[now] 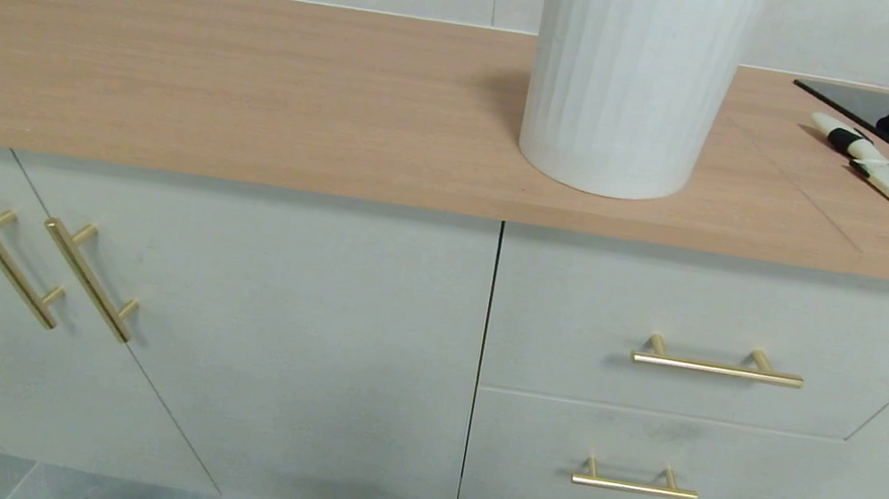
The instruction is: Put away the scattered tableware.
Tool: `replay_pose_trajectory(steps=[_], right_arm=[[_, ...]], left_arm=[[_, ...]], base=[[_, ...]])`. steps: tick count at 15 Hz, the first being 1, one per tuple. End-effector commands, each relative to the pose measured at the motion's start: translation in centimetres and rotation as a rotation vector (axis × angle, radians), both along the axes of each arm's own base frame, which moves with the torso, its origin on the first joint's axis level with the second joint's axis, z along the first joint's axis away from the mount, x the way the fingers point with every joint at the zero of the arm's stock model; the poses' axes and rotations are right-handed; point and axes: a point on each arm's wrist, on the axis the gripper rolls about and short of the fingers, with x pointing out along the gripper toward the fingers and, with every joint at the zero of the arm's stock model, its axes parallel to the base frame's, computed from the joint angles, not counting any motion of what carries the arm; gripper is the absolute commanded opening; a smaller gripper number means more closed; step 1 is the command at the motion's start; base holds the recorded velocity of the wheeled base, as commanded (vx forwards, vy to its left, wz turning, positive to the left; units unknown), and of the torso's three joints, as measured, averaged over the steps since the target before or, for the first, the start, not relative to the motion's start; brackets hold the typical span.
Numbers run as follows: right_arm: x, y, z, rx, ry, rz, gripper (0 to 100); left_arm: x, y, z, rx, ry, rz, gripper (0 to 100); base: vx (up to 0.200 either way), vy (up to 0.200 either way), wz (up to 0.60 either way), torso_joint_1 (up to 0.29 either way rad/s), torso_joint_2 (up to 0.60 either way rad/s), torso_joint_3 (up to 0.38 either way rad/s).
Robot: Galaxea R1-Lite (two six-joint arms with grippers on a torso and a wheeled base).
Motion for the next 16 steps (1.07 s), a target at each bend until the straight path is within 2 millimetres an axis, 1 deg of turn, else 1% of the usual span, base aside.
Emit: replay_pose_trajectory(steps=[1,6,9,16], right_arm=[[0.01,0.00,0.00,-0.001,0.001,0.000,100],[0.01,0.00,0.00,-0.001,0.001,0.000,100],[0.01,0.00,0.00,-0.001,0.001,0.000,100],[0.01,0.00,0.00,-0.001,0.001,0.001,100]], left_arm=[[0.00,0.00,-0.01,-0.001,0.001,0.000,100],[0.00,0.00,-0.01,0.002,0.001,0.000,100],[0.00,0.00,-0.01,-0.001,0.001,0.000,100],[0.00,0.00,-0.01,-0.001,0.001,0.000,100]], base=[[0.000,0.000,0.00,0.000,0.00,0.000],[0.000,0.000,0.00,0.000,0.00,0.000],[0.000,-0.200,0.00,0.005,0.00,0.007],[0.000,0.000,0.00,0.000,0.00,0.000]])
